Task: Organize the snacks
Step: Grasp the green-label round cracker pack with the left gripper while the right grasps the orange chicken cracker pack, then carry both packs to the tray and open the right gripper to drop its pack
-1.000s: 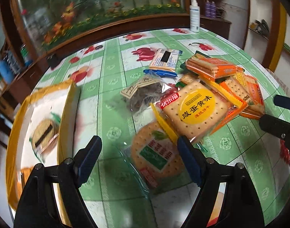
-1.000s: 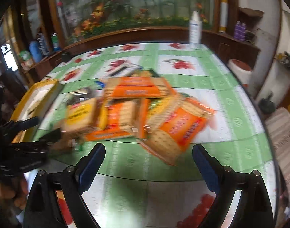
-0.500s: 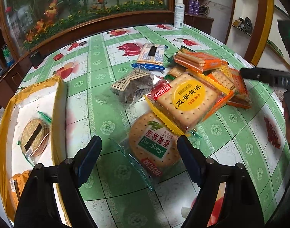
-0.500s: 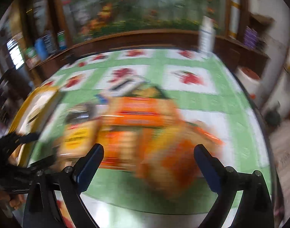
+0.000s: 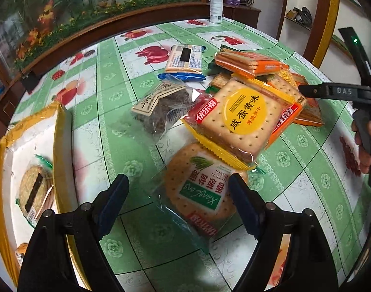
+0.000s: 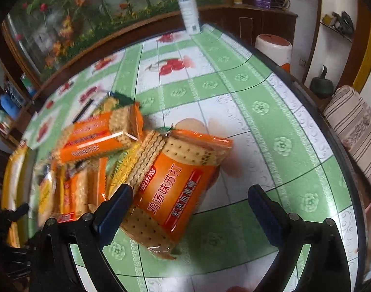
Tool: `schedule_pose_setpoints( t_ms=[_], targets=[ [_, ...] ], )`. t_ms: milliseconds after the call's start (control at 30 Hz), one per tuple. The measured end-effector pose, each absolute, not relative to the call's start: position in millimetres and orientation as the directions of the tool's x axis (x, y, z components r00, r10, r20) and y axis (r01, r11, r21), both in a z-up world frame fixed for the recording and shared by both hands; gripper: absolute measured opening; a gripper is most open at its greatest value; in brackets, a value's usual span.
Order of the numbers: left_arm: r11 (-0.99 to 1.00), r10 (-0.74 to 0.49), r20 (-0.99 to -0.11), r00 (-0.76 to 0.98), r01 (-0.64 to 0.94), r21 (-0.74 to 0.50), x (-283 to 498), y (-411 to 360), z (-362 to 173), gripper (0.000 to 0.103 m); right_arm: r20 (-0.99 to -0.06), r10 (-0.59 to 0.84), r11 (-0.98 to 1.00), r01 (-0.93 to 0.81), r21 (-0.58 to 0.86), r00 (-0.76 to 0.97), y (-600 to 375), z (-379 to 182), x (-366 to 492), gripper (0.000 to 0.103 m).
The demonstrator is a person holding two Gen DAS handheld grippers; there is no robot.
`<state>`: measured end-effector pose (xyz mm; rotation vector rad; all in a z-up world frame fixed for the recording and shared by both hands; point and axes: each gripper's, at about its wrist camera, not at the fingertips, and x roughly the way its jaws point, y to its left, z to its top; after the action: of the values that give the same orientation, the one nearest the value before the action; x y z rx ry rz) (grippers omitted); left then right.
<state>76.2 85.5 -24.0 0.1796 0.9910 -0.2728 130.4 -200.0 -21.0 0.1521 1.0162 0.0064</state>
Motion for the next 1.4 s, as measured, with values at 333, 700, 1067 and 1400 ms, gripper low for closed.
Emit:
schedule_pose_setpoints(
  t_ms=[333,700,1067,1400],
  targets=[
    [0.94,-0.206,-0.873,0.442,0.337,-0.051,94,75,-30,0.097,-0.883,-0.036,0.999,-0.004,-0.042,0.468,-170,-36,152,0.097],
    [0.902,-0.193,-0.902,0.386,0.432,-0.008,88,57,-47,0.103,-0.879,-0.042,0.999,-0.009,-0.053,0.474,-202,-35,129,0.096],
    [0.899,-0.222,-0.87,0.441,0.438,-0.007,81,47,-40,0.08,-0.858,0.011,0.999,-0.038,-0.01,0.514,-194,-30,123,0.064],
    [0.926,-0.245,-0.847,0.472,0.372,-0.06,65,51,-35,0.075,-0.837,0.077,0.997,-0.025,0.076,0.541,-212,-24,96,0.061]
  ],
)
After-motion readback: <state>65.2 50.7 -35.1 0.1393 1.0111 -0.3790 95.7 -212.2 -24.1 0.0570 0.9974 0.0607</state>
